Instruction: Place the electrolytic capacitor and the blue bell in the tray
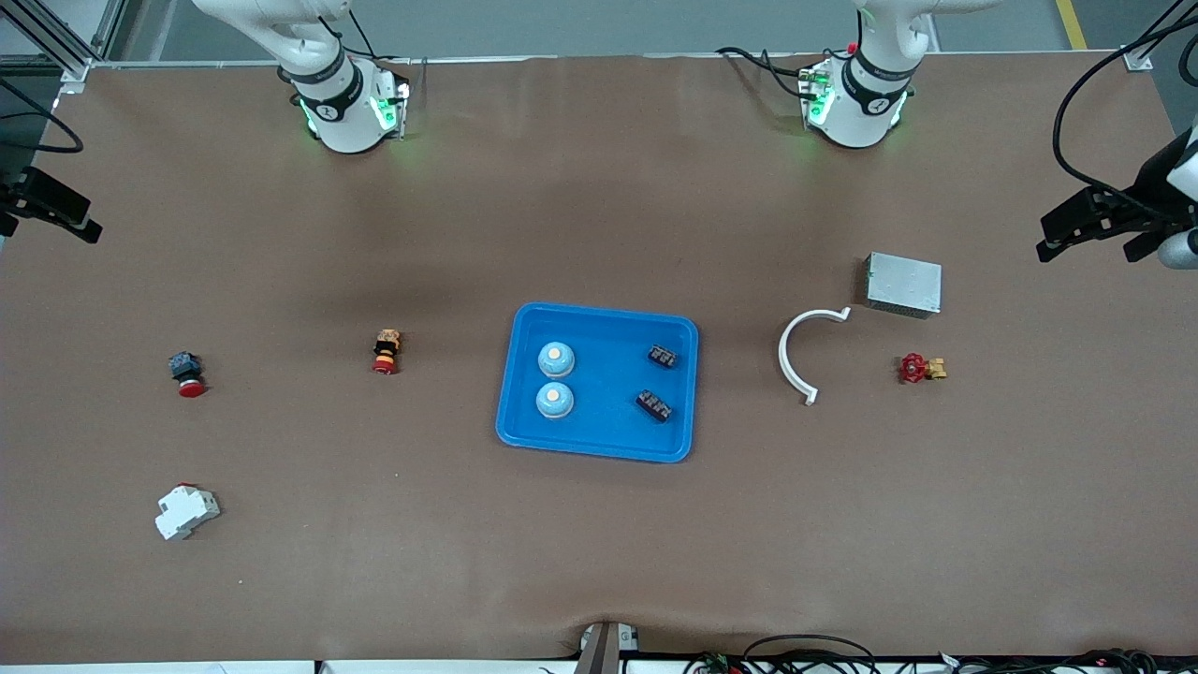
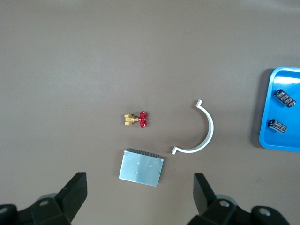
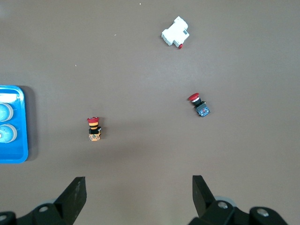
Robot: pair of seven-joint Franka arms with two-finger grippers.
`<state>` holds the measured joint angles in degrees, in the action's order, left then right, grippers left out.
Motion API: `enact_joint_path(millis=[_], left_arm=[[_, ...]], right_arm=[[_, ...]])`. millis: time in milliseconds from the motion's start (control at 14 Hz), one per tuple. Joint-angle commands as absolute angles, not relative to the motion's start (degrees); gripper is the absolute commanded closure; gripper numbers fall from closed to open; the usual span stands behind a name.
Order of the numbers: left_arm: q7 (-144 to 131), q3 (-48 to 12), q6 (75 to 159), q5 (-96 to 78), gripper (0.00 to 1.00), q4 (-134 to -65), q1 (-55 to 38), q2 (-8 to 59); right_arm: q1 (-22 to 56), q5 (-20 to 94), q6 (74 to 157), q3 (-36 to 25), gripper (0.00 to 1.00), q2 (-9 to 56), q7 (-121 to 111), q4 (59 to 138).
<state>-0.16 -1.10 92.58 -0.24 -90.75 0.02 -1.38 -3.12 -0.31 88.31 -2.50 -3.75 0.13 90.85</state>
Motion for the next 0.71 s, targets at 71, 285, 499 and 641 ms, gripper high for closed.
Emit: enact_joint_path(millis=[71, 285, 499, 641], left_arm=[[-0.61, -2.02, 91.67, 0.44, 0.0, -88.59, -0.35, -0.88], [-4.39, -2.11, 91.67, 0.09, 0.0, -88.68, -0.18, -0.7], [-4.39, -2.11, 91.67, 0.44, 0.0, -88.68, -0.18, -0.53], [-4.39, -2.11, 91.67, 0.44, 0.0, -88.68, -0.18, -0.44]], right_arm=[[-2.82, -0.35, 88.59, -2.11, 0.0, -5.45, -0.61, 92.46], [-2.37, -0.35, 88.59, -2.11, 0.0, -5.36, -0.79, 92.46], [-2.55, -0.35, 88.42, -2.28, 0.0, -5.27, -0.79, 92.46], [-2.55, -0.35, 88.68, -2.37, 0.0, -5.27, -0.88, 92.55]])
